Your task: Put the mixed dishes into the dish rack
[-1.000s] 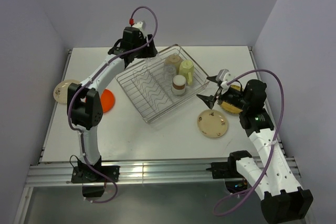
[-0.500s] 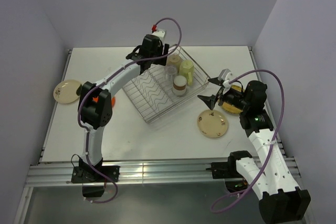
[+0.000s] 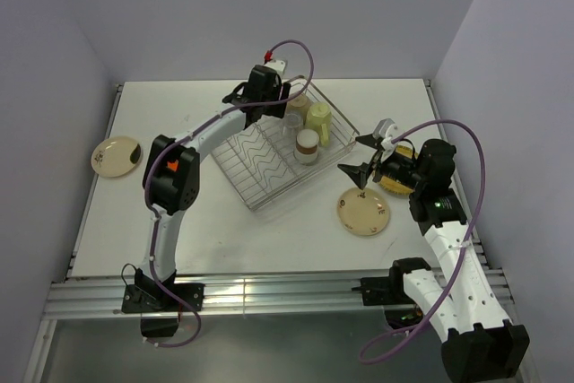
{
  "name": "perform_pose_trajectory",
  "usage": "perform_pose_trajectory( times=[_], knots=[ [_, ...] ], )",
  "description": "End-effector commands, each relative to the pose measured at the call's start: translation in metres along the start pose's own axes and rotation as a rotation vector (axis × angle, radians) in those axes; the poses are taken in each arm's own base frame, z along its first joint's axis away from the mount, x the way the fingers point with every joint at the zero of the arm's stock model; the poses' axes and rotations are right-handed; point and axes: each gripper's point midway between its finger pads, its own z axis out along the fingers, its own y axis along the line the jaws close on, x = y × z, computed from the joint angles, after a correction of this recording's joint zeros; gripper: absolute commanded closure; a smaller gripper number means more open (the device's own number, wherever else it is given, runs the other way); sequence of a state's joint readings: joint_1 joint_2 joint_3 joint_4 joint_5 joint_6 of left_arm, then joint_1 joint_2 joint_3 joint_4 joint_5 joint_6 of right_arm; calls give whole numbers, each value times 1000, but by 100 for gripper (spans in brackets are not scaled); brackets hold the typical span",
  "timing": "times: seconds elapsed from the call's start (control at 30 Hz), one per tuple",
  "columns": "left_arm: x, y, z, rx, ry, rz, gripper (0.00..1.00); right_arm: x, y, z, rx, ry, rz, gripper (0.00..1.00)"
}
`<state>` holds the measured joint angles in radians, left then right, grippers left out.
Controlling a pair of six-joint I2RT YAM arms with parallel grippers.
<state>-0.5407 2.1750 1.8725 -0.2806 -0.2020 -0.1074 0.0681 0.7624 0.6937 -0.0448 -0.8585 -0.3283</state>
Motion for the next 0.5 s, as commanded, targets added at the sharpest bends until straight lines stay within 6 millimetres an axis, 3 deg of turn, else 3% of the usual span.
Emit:
perform_pose_trajectory(
  times=[0.0, 0.3, 0.47],
  knots=[
    [-50, -10, -6, 46, -144, -12, 100, -7, -2, -1, 10, -29, -11, 13],
    [-33, -15, 10, 63, -125, -27, 98, -11, -4, -1, 19, -45, -22, 13],
    [-27, -15, 14, 58, -124, -39, 87, -10, -4, -1, 21, -47, -12, 13]
  ],
)
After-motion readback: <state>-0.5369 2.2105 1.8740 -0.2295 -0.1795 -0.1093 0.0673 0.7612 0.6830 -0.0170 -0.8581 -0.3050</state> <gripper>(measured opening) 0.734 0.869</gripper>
